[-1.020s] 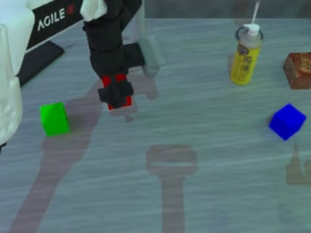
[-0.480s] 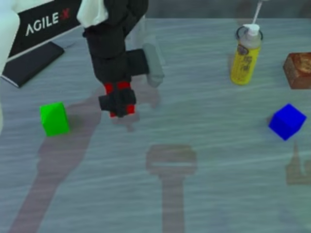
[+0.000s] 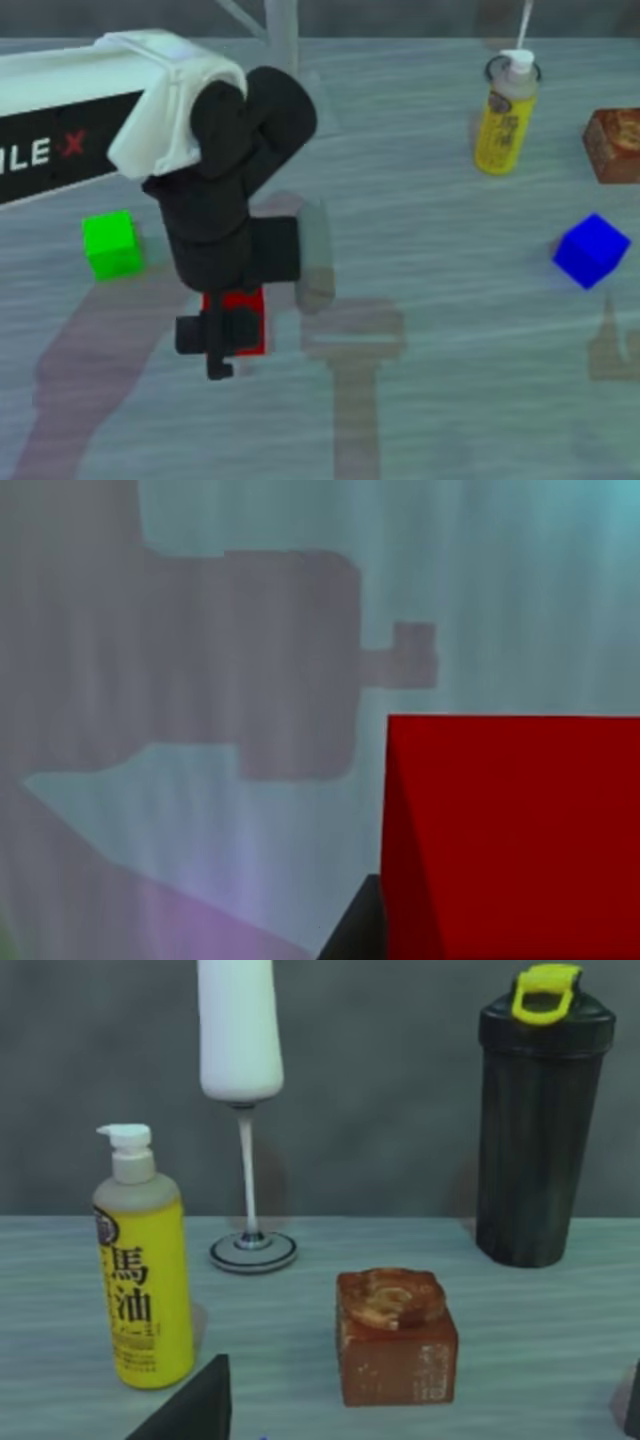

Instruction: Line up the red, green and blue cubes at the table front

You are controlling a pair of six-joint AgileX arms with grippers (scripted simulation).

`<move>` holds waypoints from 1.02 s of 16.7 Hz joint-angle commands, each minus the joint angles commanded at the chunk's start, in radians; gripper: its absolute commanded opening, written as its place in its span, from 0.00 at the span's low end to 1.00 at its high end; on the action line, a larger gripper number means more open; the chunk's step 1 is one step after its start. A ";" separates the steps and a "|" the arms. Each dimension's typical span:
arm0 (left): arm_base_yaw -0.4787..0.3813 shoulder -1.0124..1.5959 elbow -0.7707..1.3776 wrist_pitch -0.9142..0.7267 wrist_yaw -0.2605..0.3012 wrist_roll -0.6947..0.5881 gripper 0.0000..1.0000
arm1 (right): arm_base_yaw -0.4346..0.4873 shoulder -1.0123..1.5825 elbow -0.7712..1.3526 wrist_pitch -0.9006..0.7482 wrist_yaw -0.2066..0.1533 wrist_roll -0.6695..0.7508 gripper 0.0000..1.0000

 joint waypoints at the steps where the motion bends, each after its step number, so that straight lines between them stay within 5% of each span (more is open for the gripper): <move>1: -0.014 -0.031 -0.034 0.010 0.000 0.001 0.00 | 0.000 0.000 0.000 0.000 0.000 0.000 1.00; 9: -0.026 -0.058 -0.080 0.036 -0.001 0.004 0.00 | 0.000 0.000 0.000 0.000 0.000 0.000 1.00; 17: -0.038 0.038 -0.230 0.288 0.001 -0.004 0.00 | 0.000 0.000 0.000 0.000 0.000 0.000 1.00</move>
